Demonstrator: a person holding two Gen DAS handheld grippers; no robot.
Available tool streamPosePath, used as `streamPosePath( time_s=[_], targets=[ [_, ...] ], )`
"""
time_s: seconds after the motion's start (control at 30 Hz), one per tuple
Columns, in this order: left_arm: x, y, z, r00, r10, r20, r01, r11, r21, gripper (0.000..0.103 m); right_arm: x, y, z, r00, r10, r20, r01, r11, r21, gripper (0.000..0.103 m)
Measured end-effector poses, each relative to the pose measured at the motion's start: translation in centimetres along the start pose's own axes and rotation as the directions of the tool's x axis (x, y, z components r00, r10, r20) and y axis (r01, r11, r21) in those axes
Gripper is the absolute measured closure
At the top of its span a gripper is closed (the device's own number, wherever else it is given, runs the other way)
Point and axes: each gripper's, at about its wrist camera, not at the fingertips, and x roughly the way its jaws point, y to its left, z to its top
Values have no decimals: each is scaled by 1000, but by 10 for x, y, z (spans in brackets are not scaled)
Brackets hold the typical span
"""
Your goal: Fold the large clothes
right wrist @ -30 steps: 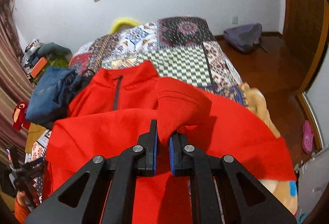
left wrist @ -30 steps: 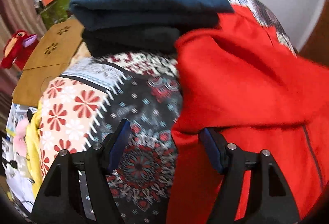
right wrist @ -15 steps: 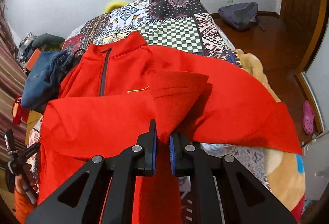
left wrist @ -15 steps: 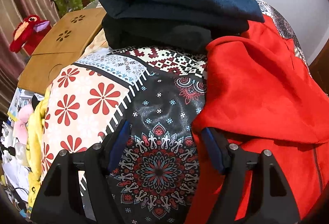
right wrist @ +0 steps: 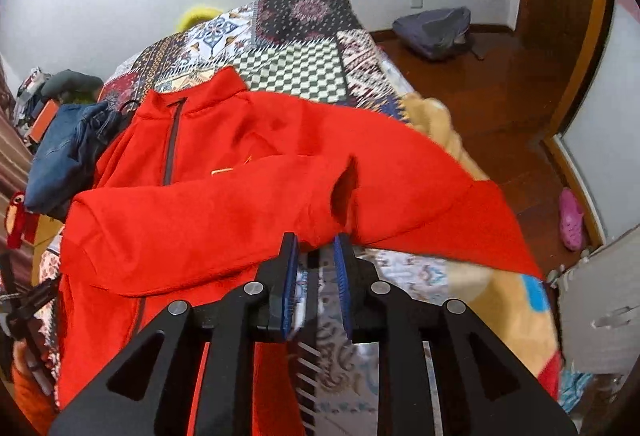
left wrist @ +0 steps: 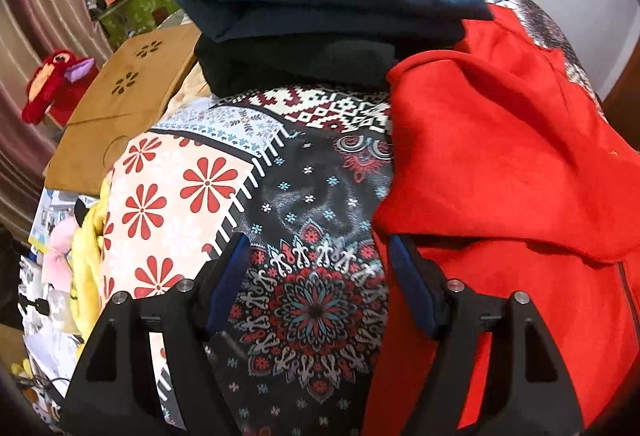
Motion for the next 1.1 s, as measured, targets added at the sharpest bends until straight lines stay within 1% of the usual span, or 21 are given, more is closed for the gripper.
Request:
streamPosePath(
  time_s=[0.1, 0.2, 0.23, 0.3, 0.33, 0.37, 0.43, 0.57, 0.67, 0.77, 0.83, 0.9, 1.0, 1.1],
  targets=[
    [-15, -4, -1, 1000, -19, 19, 19, 999, 29, 31, -13, -6, 2, 1000, -3, 29, 3, 1000, 10, 86],
    [-35, -12, 0, 998, -30, 54, 26, 997, 70, 31, -28, -14, 5, 997, -24, 67, 22, 999, 25, 83],
    [-43, -16, 1, 997, -35, 72, 29, 996, 86, 31, -31, -16, 6, 997, -30, 78, 27, 999, 30, 80],
    [-56, -22, 3, 993, -47, 105, 35, 993, 109, 31, -41, -22, 9, 994, -38, 103, 33, 998, 48, 69],
    [-64, -26, 5, 991, -57, 124, 42, 992, 121, 31, -48, -27, 10, 992, -42, 121, 35, 997, 63, 61],
    [-72, -30, 8, 987, -68, 143, 50, 990, 130, 31, -52, -29, 11, 990, -44, 135, 35, 997, 73, 54],
    [-84, -38, 13, 980, -97, 171, 73, 987, 143, 31, -61, -37, 11, 987, -43, 154, 28, 994, 102, 49],
    [-103, -61, 26, 960, -178, 218, 145, 976, 161, 24, -66, -60, 8, 989, -19, 145, -7, 985, 171, 47],
    [-107, -84, 32, 949, -215, 230, 175, 968, 183, 23, -60, -78, 2, 993, -16, 121, -12, 973, 229, 47],
    [-104, -111, 36, 945, -246, 215, 200, 956, 215, 23, -49, -99, -7, 996, 9, 88, -35, 953, 300, 47],
    [-99, -126, 36, 945, -264, 194, 216, 947, 236, 23, -41, -114, -13, 997, 41, 64, -62, 932, 356, 47],
    [-93, -141, 34, 945, -278, 172, 229, 938, 261, 23, -28, -130, -19, 995, 91, 42, -100, 900, 424, 47],
    [-84, -154, 30, 947, -286, 149, 235, 929, 285, 23, -5, -152, -27, 987, 159, 15, -143, 838, 526, 47],
    [-74, -164, 25, 953, -276, 127, 228, 926, 302, 23, 12, -165, -31, 984, 178, 4, -147, 797, 586, 47]
  ],
)
